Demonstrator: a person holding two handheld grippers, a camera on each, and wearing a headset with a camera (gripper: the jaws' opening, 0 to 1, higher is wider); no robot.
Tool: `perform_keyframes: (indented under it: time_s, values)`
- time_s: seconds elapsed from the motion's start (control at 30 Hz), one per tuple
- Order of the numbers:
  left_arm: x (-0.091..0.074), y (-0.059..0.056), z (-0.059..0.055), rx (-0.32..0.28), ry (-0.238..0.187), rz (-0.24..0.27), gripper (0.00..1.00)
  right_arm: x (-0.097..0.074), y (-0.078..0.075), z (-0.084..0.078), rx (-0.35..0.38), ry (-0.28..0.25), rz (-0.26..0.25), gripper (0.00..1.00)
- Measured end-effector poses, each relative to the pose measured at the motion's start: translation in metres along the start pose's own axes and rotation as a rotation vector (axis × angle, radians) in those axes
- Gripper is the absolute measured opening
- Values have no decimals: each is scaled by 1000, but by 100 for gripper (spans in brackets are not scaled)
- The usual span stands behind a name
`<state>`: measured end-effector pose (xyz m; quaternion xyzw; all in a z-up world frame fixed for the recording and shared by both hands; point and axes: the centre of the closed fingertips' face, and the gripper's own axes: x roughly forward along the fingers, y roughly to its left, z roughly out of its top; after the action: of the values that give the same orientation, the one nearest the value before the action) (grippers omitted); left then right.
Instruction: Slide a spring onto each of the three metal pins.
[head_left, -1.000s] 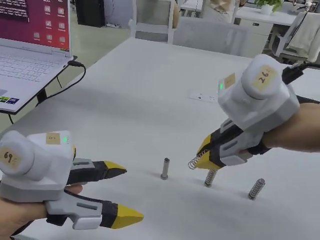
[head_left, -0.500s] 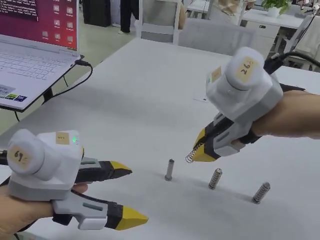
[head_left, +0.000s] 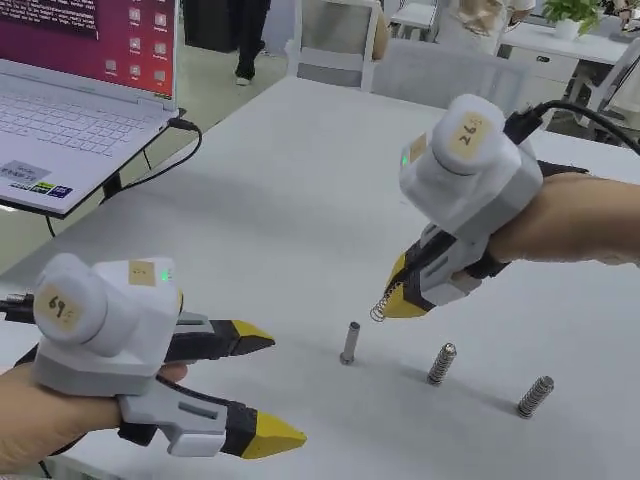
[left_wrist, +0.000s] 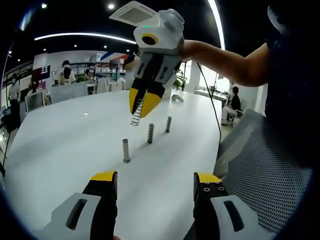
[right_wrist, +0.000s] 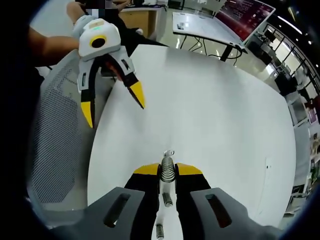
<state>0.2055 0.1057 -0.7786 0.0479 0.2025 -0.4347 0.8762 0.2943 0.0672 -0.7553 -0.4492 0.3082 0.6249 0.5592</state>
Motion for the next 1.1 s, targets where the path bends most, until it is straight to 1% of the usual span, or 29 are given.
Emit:
perform_keyframes:
  time_s: [0.13, 0.43, 0.73, 1.1]
  values:
    - [-1, 1, 0, 0, -2, 3, 56, 4, -2, 3, -5, 6, 9, 9]
    - [-1, 2, 2, 0, -8, 12, 56, 15, -8, 3, -21, 45, 23, 9]
    - [-1, 3, 2, 1, -10, 16, 56, 26, -8, 2, -35, 82, 50, 9]
    - [-1, 5, 2, 1, -14, 16, 56, 34, -8, 2, -39, 108, 67, 9]
